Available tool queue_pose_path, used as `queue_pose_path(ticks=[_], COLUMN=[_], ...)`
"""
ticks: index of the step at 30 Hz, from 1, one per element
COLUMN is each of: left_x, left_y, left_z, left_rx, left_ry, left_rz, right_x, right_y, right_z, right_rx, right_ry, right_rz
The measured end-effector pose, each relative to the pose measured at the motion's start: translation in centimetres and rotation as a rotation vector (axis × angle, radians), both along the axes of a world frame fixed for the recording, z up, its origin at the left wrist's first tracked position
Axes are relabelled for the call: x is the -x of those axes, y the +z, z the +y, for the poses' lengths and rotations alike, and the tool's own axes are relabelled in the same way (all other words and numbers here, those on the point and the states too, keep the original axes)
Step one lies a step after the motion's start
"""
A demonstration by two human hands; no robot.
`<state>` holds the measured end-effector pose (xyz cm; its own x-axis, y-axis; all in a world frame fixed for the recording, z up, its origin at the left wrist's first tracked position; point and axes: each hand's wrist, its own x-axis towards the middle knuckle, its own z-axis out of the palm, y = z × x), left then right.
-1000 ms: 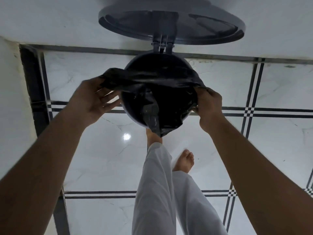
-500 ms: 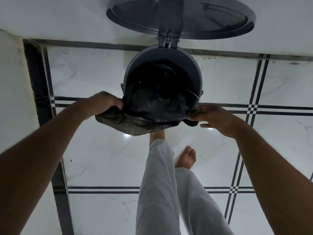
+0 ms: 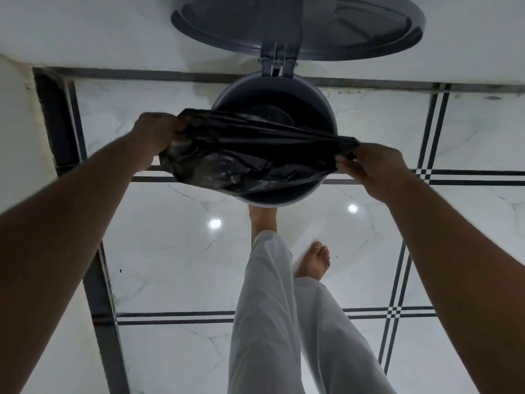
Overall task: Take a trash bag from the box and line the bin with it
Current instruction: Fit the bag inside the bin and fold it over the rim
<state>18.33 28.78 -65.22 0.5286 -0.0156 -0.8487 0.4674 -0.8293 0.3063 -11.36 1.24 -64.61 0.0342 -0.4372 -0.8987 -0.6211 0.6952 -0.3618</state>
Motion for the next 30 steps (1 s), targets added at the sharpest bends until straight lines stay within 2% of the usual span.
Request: queue_pose_path(ticks=[4, 7, 9, 12, 14, 17, 20, 24, 26, 28, 30], left_x=[-1.1, -0.1, 1.0, 2.7, 4.2, 6.4, 8.3, 8.7, 8.5, 7.9, 6.8], left_y=[0.3, 0.5, 0.5, 0.8, 1.1, 1.3, 0.2, -1.0, -1.2, -1.3, -1.1], left_z=[-1.8, -1.1, -0.1, 1.4, 2.4, 3.9, 6.1, 8.8, 9.3, 8.9, 7.7], left_rx=[-0.041, -0.044, -0.115, -0.234, -0.259, -0.136, 0.089, 0.144, 0.078, -0.097, -0.306], left_ry=[-0.117, -0.195, -0.233, -0.23, -0.396, -0.672, -0.728, -0.808, -0.917, -0.972, -0.816], left_rz=[-0.053, -0.024, -0.056, -0.102, -0.099, -0.108, -0.239, -0.364, -0.411, -0.398, -0.281], right_x=[-1.1, -0.8, -0.1, 0.9, 1.5, 2.4, 2.5, 1.4, 0.5, -0.3, -1.4], right_y=[0.5, 1.4, 1.9, 2.3, 2.5, 2.3, 1.5, 0.2, -0.4, -0.9, -0.5], right_z=[0.2, 1.3, 2.2, 3.5, 4.1, 4.8, 5.3, 5.3, 4.8, 4.4, 4.3], right_rx=[-0.017, -0.097, -0.151, -0.168, -0.187, -0.215, -0.223, -0.172, -0.138, -0.11, -0.078], right_ry=[-0.106, -0.206, -0.262, -0.246, -0.182, -0.132, -0.105, -0.173, -0.204, -0.229, -0.229], right_rz=[-0.051, -0.017, 0.025, 0.095, 0.125, 0.175, 0.179, 0.129, 0.114, 0.096, 0.095])
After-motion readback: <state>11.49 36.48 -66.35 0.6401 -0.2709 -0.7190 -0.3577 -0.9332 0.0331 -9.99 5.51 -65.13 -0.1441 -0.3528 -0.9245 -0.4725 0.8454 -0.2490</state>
